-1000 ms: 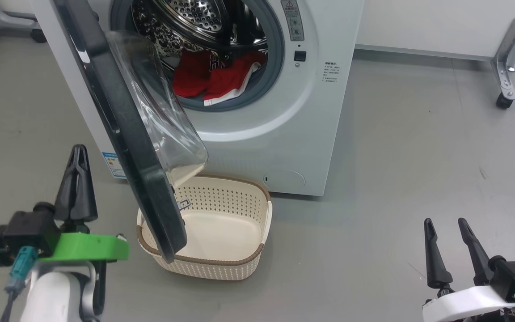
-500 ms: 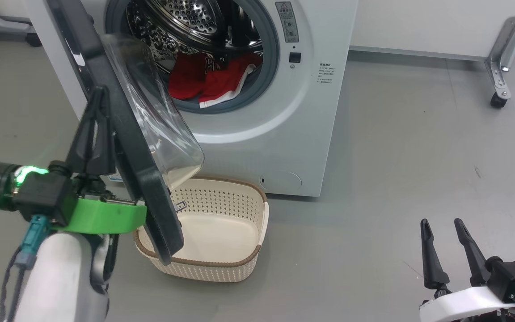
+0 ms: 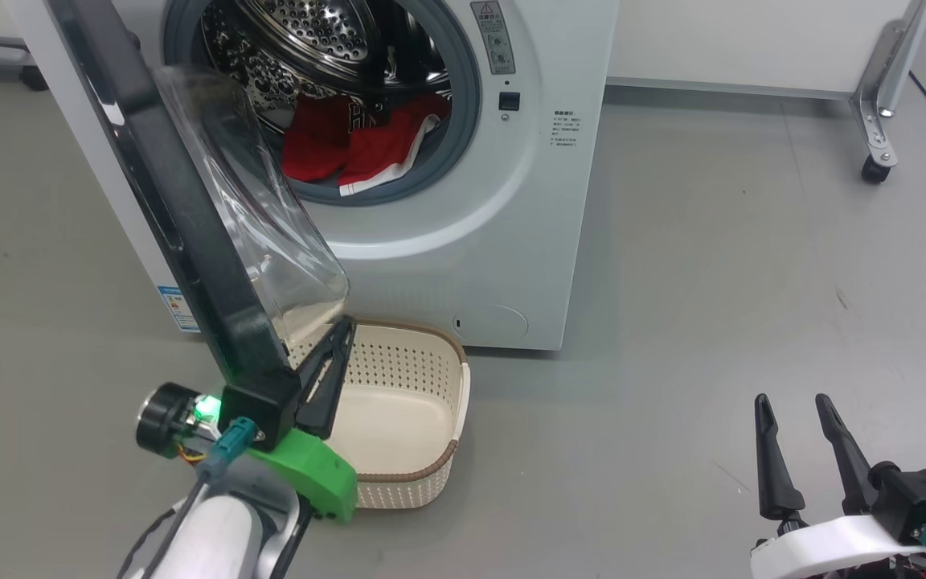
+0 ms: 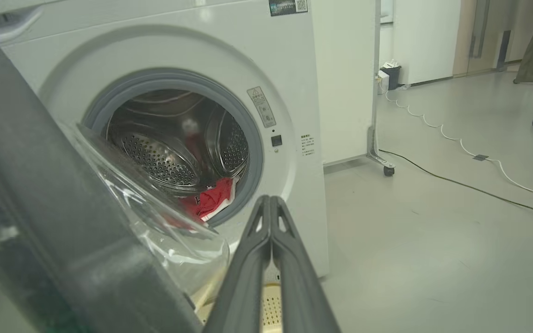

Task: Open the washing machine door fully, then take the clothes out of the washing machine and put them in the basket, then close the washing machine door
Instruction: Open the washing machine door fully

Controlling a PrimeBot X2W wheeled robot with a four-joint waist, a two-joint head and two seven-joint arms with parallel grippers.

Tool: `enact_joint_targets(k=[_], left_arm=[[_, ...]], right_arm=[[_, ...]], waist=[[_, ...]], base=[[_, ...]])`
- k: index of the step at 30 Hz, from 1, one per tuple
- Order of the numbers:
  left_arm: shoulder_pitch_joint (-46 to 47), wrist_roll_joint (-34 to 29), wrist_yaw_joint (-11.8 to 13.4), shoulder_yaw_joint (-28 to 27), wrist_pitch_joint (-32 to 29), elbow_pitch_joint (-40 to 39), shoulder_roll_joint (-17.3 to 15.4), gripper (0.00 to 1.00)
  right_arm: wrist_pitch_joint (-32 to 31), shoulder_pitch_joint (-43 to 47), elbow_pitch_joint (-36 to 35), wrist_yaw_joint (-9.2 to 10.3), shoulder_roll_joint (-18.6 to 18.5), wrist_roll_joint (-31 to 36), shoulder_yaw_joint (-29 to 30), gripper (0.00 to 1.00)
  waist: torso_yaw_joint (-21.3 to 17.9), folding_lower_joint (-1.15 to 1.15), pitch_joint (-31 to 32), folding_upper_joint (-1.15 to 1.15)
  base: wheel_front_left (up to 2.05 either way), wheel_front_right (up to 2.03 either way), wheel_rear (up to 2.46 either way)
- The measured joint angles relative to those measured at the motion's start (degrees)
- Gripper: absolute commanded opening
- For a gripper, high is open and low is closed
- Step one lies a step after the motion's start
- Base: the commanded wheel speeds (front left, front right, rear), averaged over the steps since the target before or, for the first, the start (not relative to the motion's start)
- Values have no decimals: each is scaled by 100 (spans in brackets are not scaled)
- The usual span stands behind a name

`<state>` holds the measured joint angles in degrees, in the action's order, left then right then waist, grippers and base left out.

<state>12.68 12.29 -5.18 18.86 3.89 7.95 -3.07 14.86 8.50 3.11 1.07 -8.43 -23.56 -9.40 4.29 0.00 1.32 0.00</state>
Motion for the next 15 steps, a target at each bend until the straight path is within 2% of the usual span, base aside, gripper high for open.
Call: enact_joint_targets(k=[10, 15], left_arm=[[-159, 42, -8, 141, -341, 459, 1, 0], [-159, 51, 138, 32, -390, 610, 5, 0]], right_arm=[[0, 1, 43, -89, 69, 71, 57, 100], [0, 1, 83, -101, 99, 103, 67, 100]], waist=[[-62, 0, -17, 0], [-65, 0, -24, 0]], base=[[0, 0, 0], [0, 0, 0]])
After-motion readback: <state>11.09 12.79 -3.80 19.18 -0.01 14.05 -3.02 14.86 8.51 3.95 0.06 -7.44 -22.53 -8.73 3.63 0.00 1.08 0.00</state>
